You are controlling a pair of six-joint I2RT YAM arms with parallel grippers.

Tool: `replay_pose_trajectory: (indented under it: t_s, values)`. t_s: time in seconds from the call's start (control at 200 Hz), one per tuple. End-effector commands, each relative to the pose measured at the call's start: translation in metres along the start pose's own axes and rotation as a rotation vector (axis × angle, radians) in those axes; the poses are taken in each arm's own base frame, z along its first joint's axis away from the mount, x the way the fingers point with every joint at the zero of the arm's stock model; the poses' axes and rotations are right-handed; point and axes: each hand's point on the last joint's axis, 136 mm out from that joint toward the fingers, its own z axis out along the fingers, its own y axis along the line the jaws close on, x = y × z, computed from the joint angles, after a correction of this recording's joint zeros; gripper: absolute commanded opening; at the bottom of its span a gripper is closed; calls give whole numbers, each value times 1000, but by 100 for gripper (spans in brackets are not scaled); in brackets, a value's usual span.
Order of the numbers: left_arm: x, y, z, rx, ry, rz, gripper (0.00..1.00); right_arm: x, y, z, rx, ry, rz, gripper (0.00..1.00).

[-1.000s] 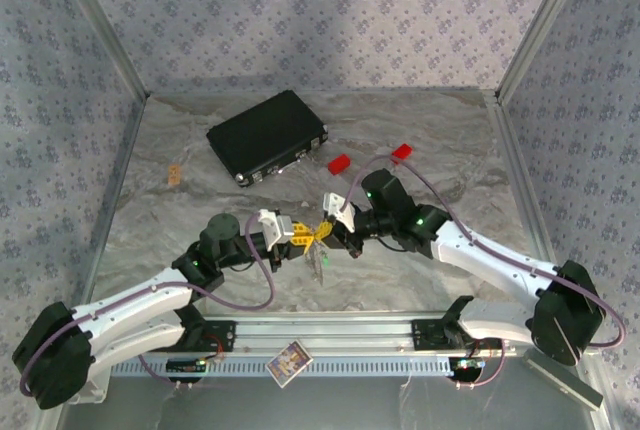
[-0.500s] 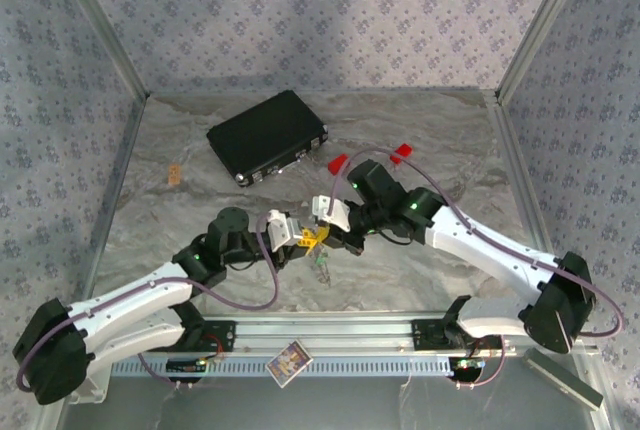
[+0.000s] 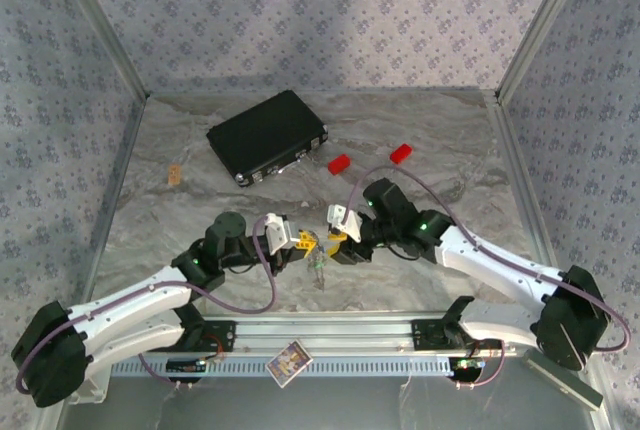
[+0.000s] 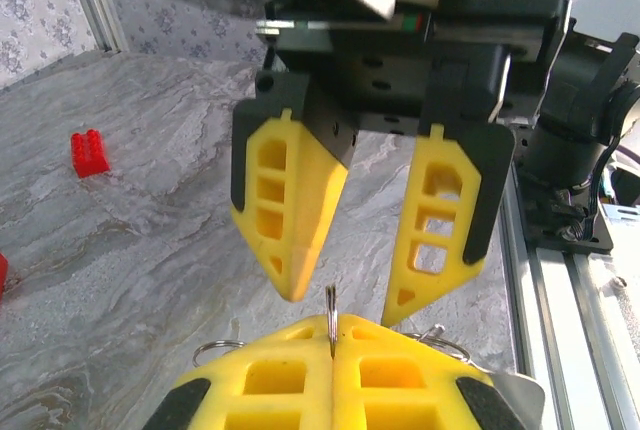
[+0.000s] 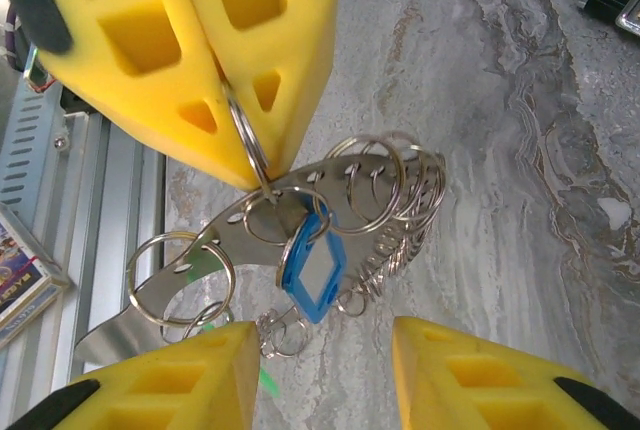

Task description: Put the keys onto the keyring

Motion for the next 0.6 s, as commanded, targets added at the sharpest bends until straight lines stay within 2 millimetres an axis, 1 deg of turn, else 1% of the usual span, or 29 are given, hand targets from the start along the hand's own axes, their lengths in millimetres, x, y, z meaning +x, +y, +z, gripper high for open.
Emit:
replay_pose_trajectory:
  t_s: [0.0,0.06,0.12,0.215,0.26,0.31,0.45,0.595]
  values:
    - [-28,-4,-4,19,-105,32,0,-21,0,6,-2,-85,-14,41]
    - [-30,-3,-4,10,-115,30,0,-20,2,11,-10,-79,-16,42]
    - [-30,-1,-4,-2,-121,27,0,-24,3,14,-16,-94,-17,42]
    - [-34,2,-4,-14,-137,20,0,-28,-4,17,38,-119,-27,43]
    - [-34,3,-5,-24,-141,15,0,-28,-8,17,66,-122,-31,41]
    - [-34,4,-5,-29,-143,15,0,-28,-10,18,86,-116,-40,36]
    - [-33,6,-7,-46,-133,21,0,-22,-14,12,130,-81,-55,16]
    - [-28,7,-6,-54,-114,20,0,-21,-13,3,147,-65,-72,1]
